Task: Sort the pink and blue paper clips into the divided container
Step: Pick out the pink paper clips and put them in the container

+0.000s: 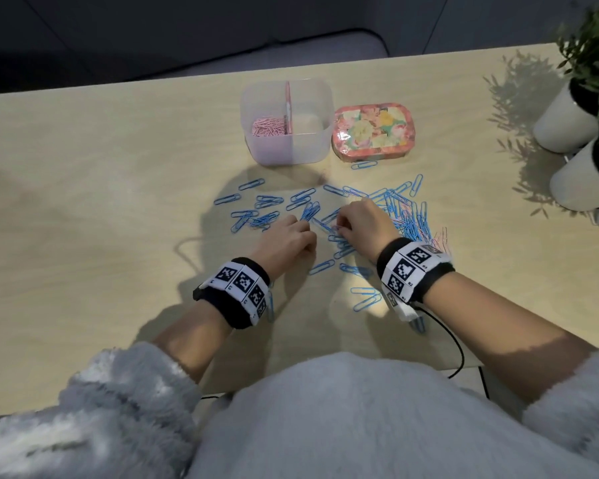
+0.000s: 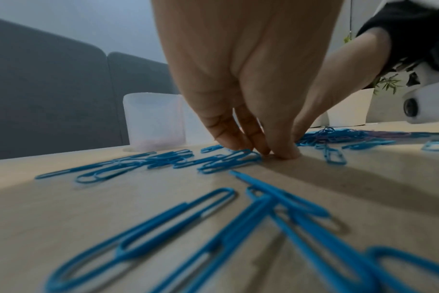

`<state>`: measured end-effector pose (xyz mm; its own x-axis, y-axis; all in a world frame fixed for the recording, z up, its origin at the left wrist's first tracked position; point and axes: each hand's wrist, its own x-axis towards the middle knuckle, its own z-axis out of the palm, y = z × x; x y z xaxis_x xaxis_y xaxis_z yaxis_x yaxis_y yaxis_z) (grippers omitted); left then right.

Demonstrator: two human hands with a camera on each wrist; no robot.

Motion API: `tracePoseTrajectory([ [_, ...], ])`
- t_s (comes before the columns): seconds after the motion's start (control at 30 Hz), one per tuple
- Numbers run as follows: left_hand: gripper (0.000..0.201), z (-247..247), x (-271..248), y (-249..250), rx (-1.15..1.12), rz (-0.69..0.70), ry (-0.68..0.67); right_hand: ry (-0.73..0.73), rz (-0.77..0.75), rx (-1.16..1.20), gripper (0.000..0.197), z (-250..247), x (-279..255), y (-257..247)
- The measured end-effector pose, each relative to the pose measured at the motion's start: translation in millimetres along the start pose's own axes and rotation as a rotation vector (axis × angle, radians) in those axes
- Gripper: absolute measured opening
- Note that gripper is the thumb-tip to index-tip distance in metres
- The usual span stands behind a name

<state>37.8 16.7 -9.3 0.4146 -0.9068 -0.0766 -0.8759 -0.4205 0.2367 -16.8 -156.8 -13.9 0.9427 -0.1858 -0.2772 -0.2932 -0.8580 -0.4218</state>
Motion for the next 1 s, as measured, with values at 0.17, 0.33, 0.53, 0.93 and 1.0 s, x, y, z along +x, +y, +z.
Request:
tracePoseTrajectory([
  [0.17,0.013,-5.4,4.7,2.1,-0.081,-0.077,-0.062,-0.017,-0.079,-0.149,0.019,2.3,-8.9,-4.7],
  [0.33,0.016,-28.7,33.0,-9.3,-0.458,-0.466,0.093,-0.027,-0.064,0.045,0.009,1.3,-14.1,6.9],
  [0.53,0.024,-35.8,89.1,-12.4,-0.445,-0.625,0.066,0.076,0.068,0.542,0.016,-16.7,-16.6,30.0],
  [0.93,0.027,-29.1,109.6,2.6,-0.031,-0.503,-0.024,0.160,0.248,0.433,0.014,-35.8,36.2,40.4],
  [1.0,0.029,-25.1,111.7,-0.6,-0.054,-0.499,-0.045,0.088,0.263,0.282,0.005,-34.3,40.3,39.2],
])
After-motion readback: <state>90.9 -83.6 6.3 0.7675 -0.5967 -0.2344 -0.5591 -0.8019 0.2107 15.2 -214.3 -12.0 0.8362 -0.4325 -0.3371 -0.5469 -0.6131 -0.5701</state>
